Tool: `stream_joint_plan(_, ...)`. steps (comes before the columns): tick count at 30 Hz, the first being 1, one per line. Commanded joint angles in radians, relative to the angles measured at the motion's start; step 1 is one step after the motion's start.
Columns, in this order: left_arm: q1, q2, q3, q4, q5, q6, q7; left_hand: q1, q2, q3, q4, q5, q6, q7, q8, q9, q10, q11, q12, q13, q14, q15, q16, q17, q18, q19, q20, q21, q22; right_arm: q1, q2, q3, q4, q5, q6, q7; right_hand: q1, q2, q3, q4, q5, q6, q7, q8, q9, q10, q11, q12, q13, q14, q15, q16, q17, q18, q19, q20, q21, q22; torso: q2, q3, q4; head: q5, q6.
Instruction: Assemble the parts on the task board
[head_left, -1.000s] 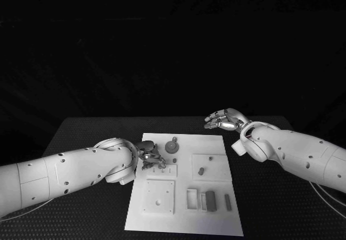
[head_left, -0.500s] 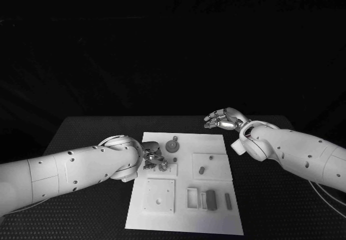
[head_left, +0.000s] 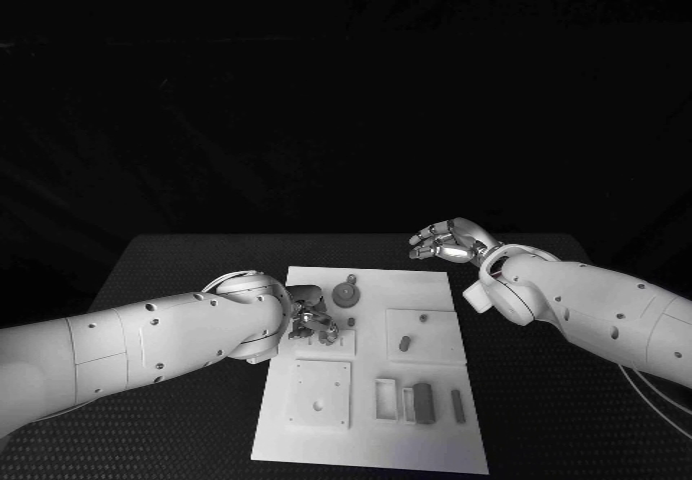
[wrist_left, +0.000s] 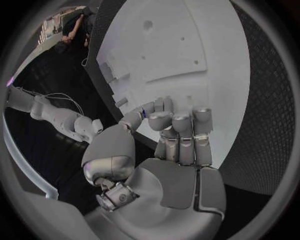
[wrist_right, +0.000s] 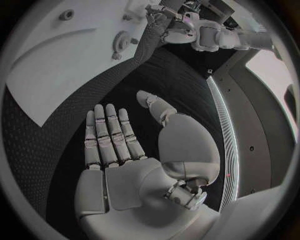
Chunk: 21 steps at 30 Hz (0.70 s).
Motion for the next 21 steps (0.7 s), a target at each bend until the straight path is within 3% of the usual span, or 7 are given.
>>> stream_joint_plan(1,0.000,0.005,0.001,-0.003,-0.015,0.031,-0.003,-0.012,-0.003,0.076,0.006,-0.008,0.165,-0.120,0.020,0.000,-0.032,-0.040,0.004,-0.003,0.025,-0.021,0.005,-0.002,0.020,0.007,-0.093,0.002,0.018,0.000,0.001,0.000,0.000,-0.010,0.002,0.001,0.001,-0.007,-0.003,0.003,0.008,-0.005,0.001,0.005,-0.001,0.005,0.001,-0.006,-0.001,-0.002,0.005,-0.004,-0.002,-0.011,-0.004,0.000,-0.004,0.002,0.001,0.0000,0.0002,0.000,0.001)
stream_joint_plan(4,0.000,0.005,0.001,-0.007,-0.014,0.043,-0.006,-0.018,-0.003,0.080,0.011,-0.020,0.163,-0.120,0.025,-0.001,-0.033,-0.040,0.008,-0.006,0.023,-0.022,0.006,-0.005,0.020,0.009,-0.093,0.003,0.017,0.000,0.003,0.000,0.000,-0.011,0.002,0.000,0.001,-0.007,-0.003,0.004,0.011,-0.006,0.002,0.005,-0.002,0.006,0.001,-0.007,-0.001,-0.002,0.006,-0.004,-0.003,-0.011,-0.005,0.000,-0.005,0.003,0.001,-0.0001,0.0001,0.001,0.001)
stream_joint_plan(8,0.000,0.003,0.001,-0.013,-0.011,0.066,-0.013,-0.030,0.009,0.084,0.033,-0.119,0.154,-0.118,0.033,-0.007,-0.037,-0.038,0.014,-0.017,0.018,-0.022,0.007,-0.014,0.021,0.006,-0.093,0.002,0.015,0.000,0.004,0.000,0.001,-0.011,0.003,-0.001,0.000,-0.008,-0.003,0.004,0.018,-0.006,0.003,0.006,-0.003,0.007,0.002,-0.010,-0.001,-0.004,0.007,-0.004,-0.005,-0.012,-0.006,0.000,-0.007,0.006,0.002,-0.0003,-0.0008,0.001,0.004)
stream_joint_plan(16,0.000,0.012,0.001,-0.028,-0.011,0.061,-0.011,-0.032,0.006,0.087,0.054,-0.177,0.150,-0.117,0.041,-0.015,-0.039,-0.037,0.020,-0.030,0.014,-0.022,0.011,-0.022,0.022,0.003,-0.092,0.003,0.016,0.000,0.004,0.000,0.002,-0.015,0.003,-0.002,0.001,-0.008,-0.003,0.004,0.023,-0.007,0.003,0.006,-0.004,0.008,0.002,-0.012,-0.001,-0.006,0.008,-0.004,-0.006,-0.013,-0.007,0.000,-0.009,0.008,0.002,-0.0006,-0.0005,0.000,0.002)
stream_joint_plan(18,-0.002,0.016,0.001,-0.031,-0.011,0.057,-0.009,-0.033,0.009,0.084,0.065,-0.225,0.149,-0.117,0.044,-0.018,-0.040,-0.037,0.023,-0.034,0.014,-0.022,0.013,-0.025,0.022,0.003,-0.092,0.004,0.016,0.000,0.004,0.000,0.003,-0.017,0.002,-0.002,0.001,-0.008,-0.002,0.003,0.024,-0.007,0.003,0.006,-0.005,0.008,0.002,-0.012,-0.001,-0.006,0.008,-0.004,-0.006,-0.013,-0.007,0.000,-0.009,0.009,0.002,-0.0012,-0.0003,0.000,0.002)
stream_joint_plan(21,-0.004,0.019,0.001,-0.033,-0.011,0.050,-0.007,-0.033,0.011,0.086,0.070,-0.236,0.149,-0.117,0.046,-0.020,-0.041,-0.037,0.025,-0.037,0.013,-0.022,0.014,-0.027,0.022,0.002,-0.092,0.004,0.016,0.000,0.004,0.000,0.004,-0.019,0.002,-0.002,0.002,-0.008,-0.002,0.003,0.026,-0.007,0.003,0.007,-0.005,0.008,0.002,-0.013,-0.001,-0.007,0.008,-0.004,-0.007,-0.013,-0.008,0.000,-0.010,0.010,0.002,-0.0008,-0.0003,-0.001,0.002)
